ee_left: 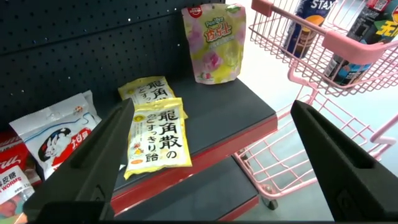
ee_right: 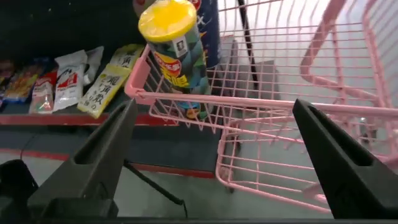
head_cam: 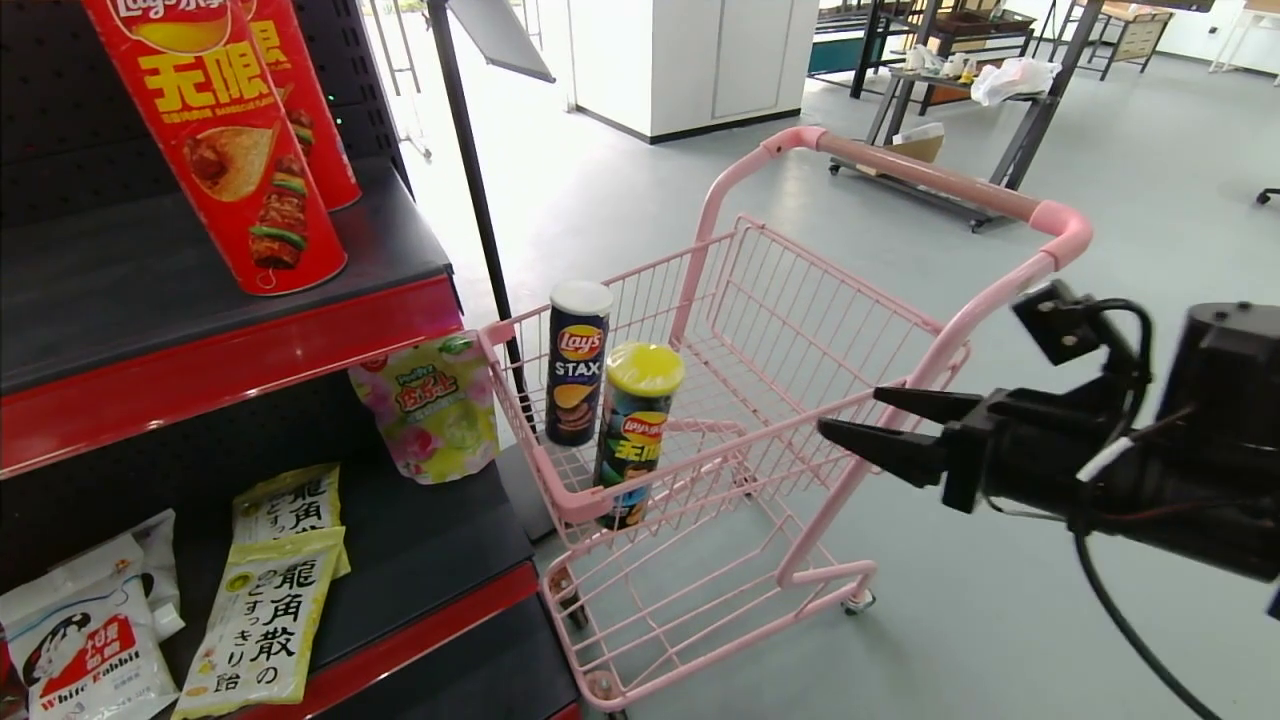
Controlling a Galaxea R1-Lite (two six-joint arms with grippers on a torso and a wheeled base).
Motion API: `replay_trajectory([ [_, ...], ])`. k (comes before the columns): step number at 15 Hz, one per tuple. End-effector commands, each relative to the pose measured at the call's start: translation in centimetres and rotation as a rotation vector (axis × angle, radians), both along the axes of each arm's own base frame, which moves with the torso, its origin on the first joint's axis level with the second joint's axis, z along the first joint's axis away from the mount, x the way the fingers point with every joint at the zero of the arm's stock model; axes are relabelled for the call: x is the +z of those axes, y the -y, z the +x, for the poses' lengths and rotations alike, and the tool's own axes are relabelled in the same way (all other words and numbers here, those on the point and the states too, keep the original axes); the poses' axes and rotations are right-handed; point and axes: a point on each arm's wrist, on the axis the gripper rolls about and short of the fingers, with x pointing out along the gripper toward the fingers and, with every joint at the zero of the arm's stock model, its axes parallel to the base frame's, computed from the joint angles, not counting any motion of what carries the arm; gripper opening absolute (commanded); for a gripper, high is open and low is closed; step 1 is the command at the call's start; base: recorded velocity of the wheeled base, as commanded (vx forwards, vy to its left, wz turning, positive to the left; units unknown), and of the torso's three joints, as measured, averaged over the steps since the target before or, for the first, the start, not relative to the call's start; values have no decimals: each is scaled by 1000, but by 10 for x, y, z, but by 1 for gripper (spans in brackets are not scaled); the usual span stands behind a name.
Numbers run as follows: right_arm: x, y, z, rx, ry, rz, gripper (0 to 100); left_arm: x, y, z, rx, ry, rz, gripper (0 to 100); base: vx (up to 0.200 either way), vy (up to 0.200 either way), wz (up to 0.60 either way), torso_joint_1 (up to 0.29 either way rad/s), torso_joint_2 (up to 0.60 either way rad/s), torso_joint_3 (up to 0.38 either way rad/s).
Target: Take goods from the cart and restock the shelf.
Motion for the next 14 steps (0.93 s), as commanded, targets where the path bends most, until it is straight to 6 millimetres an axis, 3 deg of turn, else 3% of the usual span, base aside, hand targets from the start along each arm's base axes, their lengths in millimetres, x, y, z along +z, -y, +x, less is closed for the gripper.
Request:
replay_trajectory([
  [1,-34,-42,32,93,-73,-34,100,0,0,0,-1,-1,0,100,0,0,0,0,0,0],
  [4,-39,-70,39,160,-57,-27,100,0,0,0,1,-1,0,100,0,0,0,0,0,0],
  [6,-43,-77,40,177,-62,-32,100,0,0,0,-1,-1,0,100,0,0,0,0,0,0],
  [7,-48,-90,52,190,-61,-32,100,0,0,0,1,-2,0,100,0,0,0,0,0,0],
  [14,-66,-113,88,191,-23,-50,100,0,0,0,1,-1,0,100,0,0,0,0,0,0],
])
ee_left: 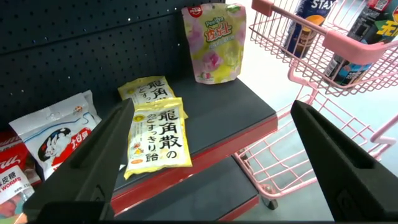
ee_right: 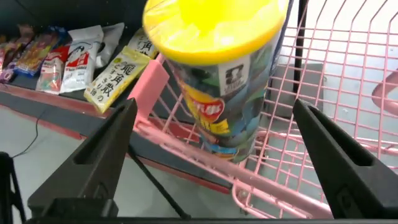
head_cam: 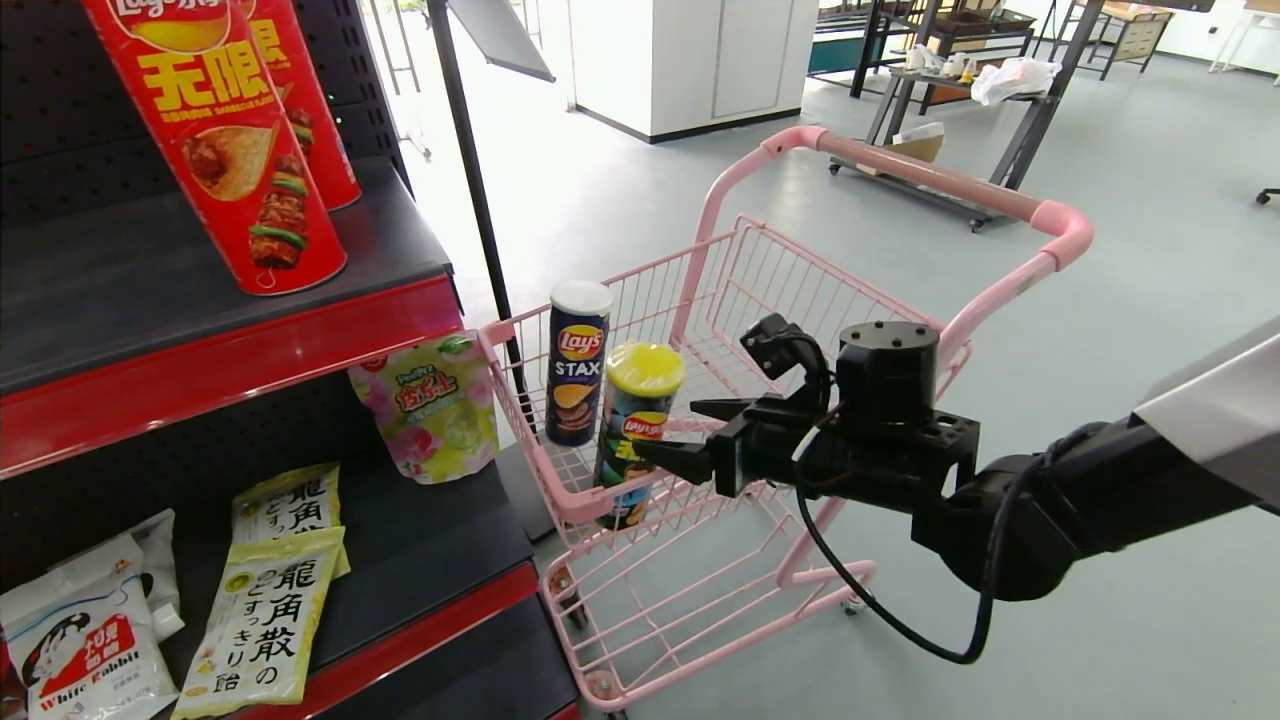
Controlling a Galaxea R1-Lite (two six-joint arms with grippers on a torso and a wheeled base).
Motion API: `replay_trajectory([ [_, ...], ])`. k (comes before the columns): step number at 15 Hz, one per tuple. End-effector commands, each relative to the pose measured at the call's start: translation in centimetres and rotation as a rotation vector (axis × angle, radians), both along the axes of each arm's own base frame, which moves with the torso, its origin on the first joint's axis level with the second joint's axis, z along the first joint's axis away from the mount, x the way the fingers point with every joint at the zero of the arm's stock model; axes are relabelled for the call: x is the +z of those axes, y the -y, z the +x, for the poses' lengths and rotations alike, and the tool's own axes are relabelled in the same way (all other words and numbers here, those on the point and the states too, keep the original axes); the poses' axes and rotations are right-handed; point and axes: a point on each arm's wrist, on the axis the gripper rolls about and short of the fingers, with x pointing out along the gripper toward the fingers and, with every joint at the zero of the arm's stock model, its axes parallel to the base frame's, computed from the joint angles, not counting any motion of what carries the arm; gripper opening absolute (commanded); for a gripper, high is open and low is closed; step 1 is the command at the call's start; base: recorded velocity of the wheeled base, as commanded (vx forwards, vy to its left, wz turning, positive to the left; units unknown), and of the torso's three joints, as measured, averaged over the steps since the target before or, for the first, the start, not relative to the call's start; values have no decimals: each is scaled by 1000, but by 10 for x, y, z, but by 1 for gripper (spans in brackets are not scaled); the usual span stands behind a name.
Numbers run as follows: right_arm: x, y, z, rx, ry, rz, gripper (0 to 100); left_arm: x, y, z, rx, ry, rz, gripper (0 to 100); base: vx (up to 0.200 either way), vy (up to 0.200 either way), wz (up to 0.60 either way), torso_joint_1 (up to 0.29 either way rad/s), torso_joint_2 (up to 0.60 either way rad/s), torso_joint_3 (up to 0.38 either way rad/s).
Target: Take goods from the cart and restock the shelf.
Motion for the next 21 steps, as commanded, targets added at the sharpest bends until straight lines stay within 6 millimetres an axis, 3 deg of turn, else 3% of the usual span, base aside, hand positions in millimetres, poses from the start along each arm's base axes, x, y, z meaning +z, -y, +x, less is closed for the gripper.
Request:
replay_trajectory([
  [1,-13,-8,12,-2,-6,-4,100,0,0,0,0,-1,0,100,0,0,0,0,0,0],
  [11,-27,-38,56,3,77,51,100,0,0,0,1,-1,0,100,0,0,0,0,0,0],
  [12,-28,-42,56,7,77,51,0,0,0,0,0,-1,0,100,0,0,0,0,0,0],
  [16,-22,-45,55,13,90,61,0,0,0,0,1,-1,0,100,0,0,0,0,0,0],
  [19,13,-37,46,5,128,75,0,0,0,0,0,-1,0,100,0,0,0,0,0,0],
  [21,55,-24,37,-11,204,104,0,0,0,0,0,-1,0,100,0,0,0,0,0,0],
])
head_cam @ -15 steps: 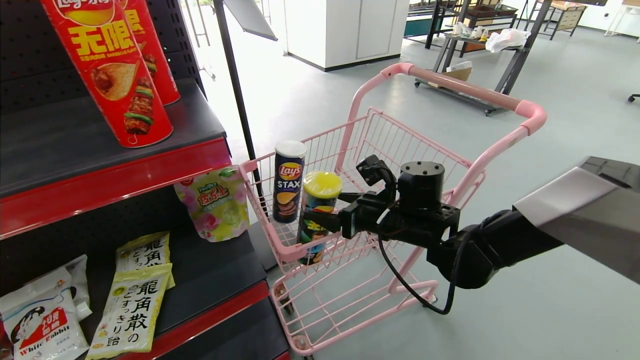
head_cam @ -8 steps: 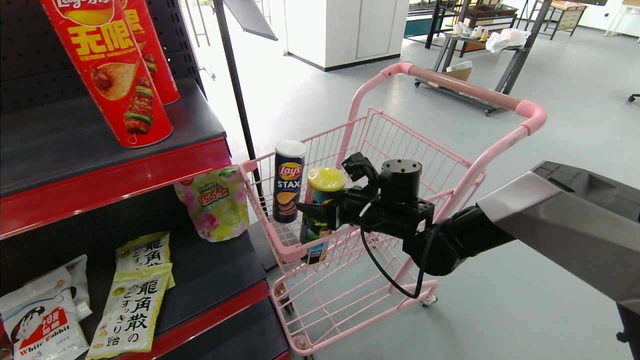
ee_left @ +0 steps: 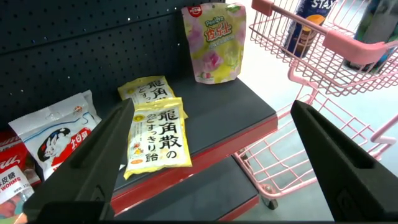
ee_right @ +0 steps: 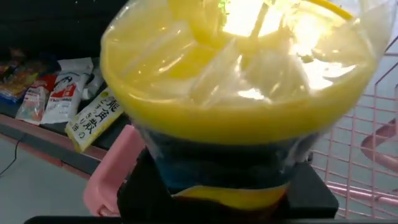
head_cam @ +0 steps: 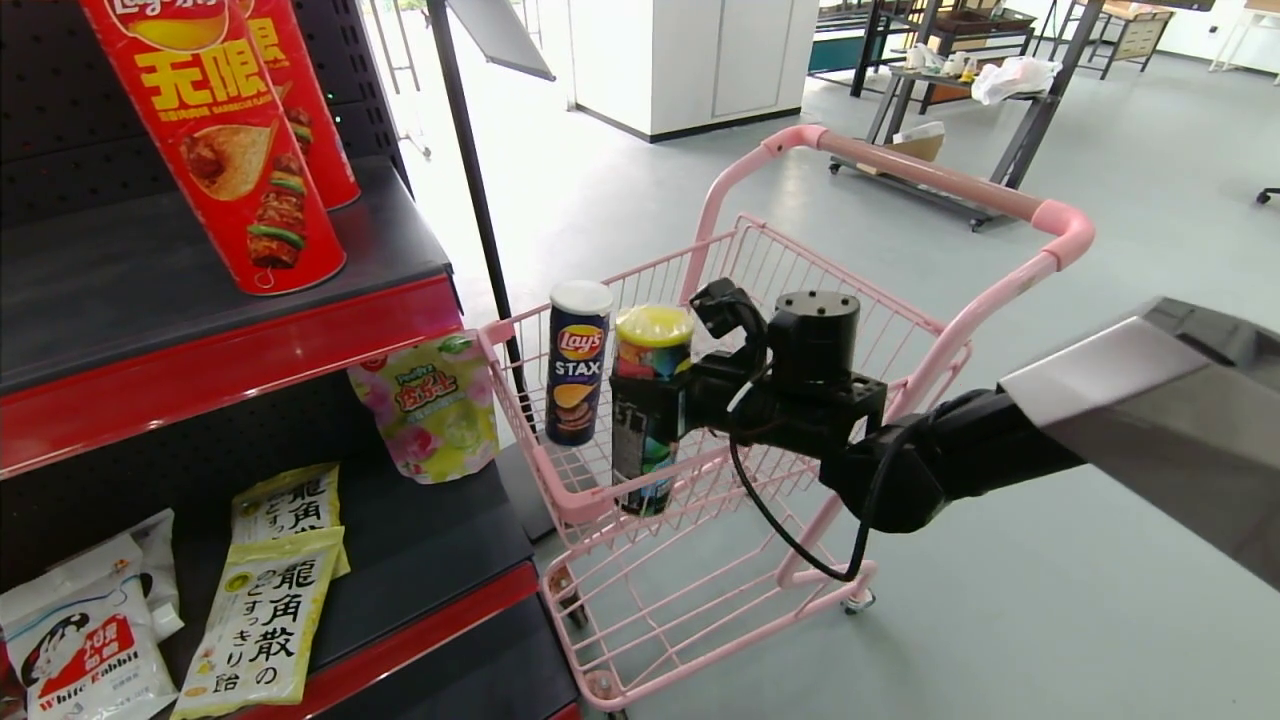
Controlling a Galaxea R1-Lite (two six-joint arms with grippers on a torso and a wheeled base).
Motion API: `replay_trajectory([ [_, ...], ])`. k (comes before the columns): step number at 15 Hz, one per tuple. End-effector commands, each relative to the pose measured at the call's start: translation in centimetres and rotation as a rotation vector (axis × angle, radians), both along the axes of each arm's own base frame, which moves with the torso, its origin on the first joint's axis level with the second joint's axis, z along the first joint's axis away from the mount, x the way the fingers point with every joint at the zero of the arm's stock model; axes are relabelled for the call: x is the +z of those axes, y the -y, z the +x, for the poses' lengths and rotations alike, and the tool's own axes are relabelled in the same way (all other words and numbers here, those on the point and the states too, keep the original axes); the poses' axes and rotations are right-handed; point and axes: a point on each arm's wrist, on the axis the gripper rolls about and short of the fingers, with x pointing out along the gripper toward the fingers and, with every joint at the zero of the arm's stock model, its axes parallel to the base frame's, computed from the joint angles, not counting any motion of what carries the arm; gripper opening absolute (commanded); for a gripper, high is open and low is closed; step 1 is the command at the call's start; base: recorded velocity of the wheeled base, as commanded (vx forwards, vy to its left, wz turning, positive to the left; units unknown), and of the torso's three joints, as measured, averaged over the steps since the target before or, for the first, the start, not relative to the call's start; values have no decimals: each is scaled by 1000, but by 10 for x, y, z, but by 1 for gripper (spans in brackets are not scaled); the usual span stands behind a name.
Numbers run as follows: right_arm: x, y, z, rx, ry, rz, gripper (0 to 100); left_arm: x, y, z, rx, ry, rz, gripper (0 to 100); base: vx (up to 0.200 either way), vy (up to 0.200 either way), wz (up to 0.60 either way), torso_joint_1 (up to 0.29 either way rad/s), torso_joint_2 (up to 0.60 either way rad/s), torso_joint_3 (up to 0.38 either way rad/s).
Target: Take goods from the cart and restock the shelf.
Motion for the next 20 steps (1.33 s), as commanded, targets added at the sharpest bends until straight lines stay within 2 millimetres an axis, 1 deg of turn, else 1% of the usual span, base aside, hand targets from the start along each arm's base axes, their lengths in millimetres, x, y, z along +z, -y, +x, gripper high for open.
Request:
replay_trajectory([
  [1,60,20,-14,-22,133,54,0,0,0,0,1,0,0,100,0,0,0,0,0,0],
  [2,66,25,-15,-31,149,51,0,0,0,0,0,0,0,100,0,0,0,0,0,0],
  [3,94,44,-21,-63,204,56,0,0,0,0,1,0,0,100,0,0,0,0,0,0],
  [4,113,54,-26,-81,229,69,0,0,0,0,1,0,0,100,0,0,0,0,0,0],
  [5,138,70,-39,-114,251,79,0,0,0,0,1,0,0,100,0,0,0,0,0,0],
  [6,155,82,-55,-134,251,78,0,0,0,0,1,0,0,100,0,0,0,0,0,0],
  [7,170,98,-77,-168,232,64,0,0,0,0,1,0,0,100,0,0,0,0,0,0],
  [8,179,117,-111,-218,191,35,0,0,0,0,0,0,0,100,0,0,0,0,0,0],
  [9,175,131,-138,-271,147,3,0,0,0,0,0,0,0,100,0,0,0,0,0,0],
  [10,167,143,-158,-331,125,-18,0,0,0,0,0,0,0,100,0,0,0,0,0,0],
  [11,150,162,-187,-485,111,-68,0,0,0,0,0,0,0,100,0,0,0,0,0,0],
  [12,130,173,-206,-536,79,-105,0,0,0,0,0,-2,0,100,0,0,0,0,0,0],
  [13,115,183,-222,-541,63,-115,0,0,0,0,0,-2,0,100,0,0,0,0,0,0],
  [14,113,185,-225,-547,60,-117,0,0,0,0,0,0,0,100,0,0,0,0,0,0],
  [15,99,202,-242,-602,18,-153,0,0,0,0,0,-2,1,100,0,0,0,0,0,0],
  [17,102,212,-263,-599,-30,-190,0,0,0,0,0,-2,0,100,0,0,0,0,0,0],
  [19,100,218,-276,-605,-62,-216,0,0,0,0,0,-2,0,100,0,0,0,0,0,0],
  [20,99,218,-277,-609,-64,-219,0,0,0,0,1,-2,0,100,0,0,0,0,0,0],
])
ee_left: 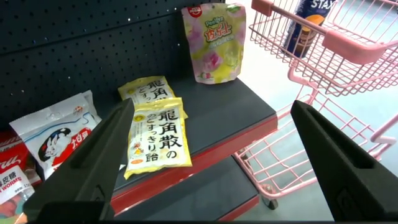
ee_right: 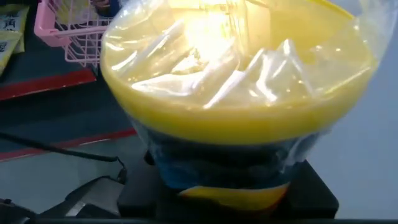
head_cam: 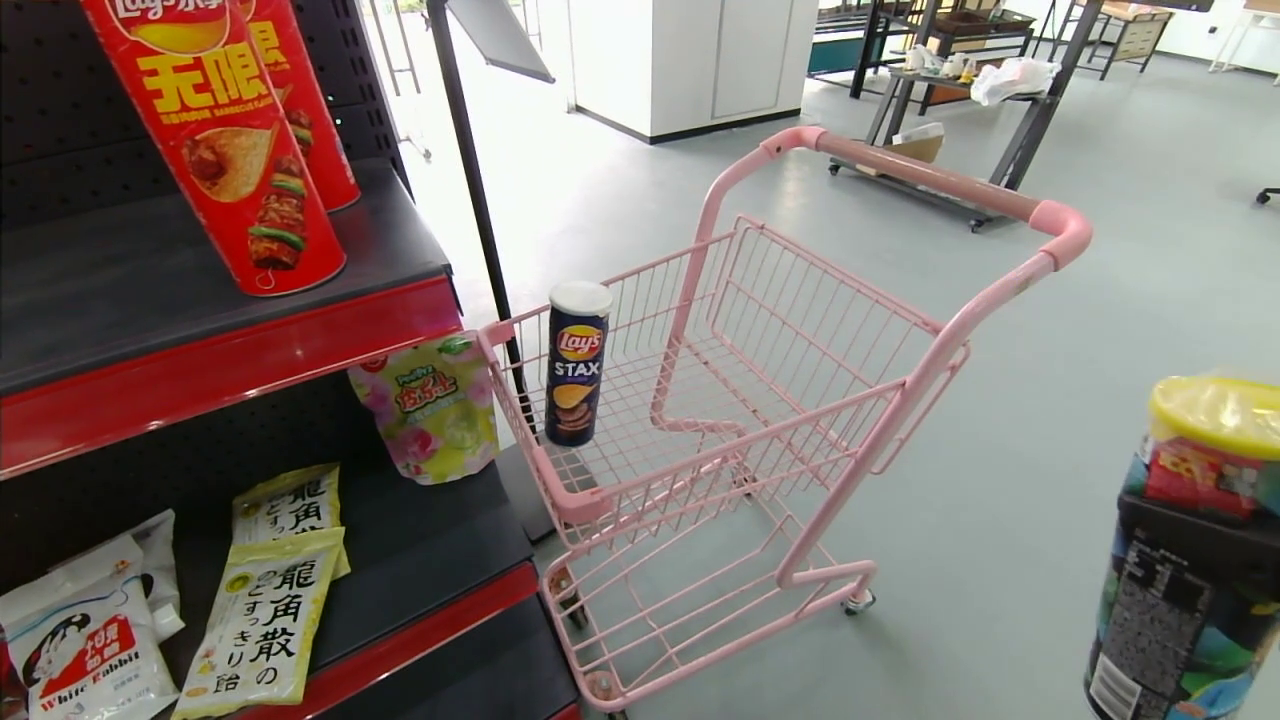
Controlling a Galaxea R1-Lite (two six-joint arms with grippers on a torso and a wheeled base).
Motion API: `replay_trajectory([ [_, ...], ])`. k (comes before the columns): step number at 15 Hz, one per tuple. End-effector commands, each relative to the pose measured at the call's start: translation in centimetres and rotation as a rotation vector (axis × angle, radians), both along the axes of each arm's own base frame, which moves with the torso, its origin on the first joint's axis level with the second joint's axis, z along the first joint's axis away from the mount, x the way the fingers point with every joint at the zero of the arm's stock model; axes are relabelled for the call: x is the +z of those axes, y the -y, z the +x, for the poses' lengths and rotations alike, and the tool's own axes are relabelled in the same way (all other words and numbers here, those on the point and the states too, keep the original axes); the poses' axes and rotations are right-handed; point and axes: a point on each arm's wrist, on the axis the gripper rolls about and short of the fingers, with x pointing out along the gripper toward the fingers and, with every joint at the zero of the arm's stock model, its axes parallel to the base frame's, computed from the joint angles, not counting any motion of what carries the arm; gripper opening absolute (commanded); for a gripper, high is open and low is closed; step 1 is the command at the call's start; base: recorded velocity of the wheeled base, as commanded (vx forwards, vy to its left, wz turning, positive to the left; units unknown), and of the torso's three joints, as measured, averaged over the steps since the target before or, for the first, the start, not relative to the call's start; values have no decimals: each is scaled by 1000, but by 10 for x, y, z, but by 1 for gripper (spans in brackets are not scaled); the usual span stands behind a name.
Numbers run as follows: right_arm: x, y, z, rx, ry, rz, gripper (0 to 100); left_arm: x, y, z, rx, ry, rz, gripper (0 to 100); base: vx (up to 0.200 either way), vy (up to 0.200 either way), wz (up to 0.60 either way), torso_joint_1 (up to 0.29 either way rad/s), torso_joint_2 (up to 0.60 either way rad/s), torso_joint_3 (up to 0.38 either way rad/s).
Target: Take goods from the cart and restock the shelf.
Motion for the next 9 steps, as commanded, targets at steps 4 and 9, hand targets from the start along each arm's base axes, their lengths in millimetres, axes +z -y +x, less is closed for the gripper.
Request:
replay_trajectory([
  [4,-1,13,-26,-24,72,28,0,0,0,0,1,0,1,100,0,0,0,0,0,0],
  [9,-3,12,-25,-14,66,21,0,0,0,0,1,-1,1,100,0,0,0,96,-320,-219],
])
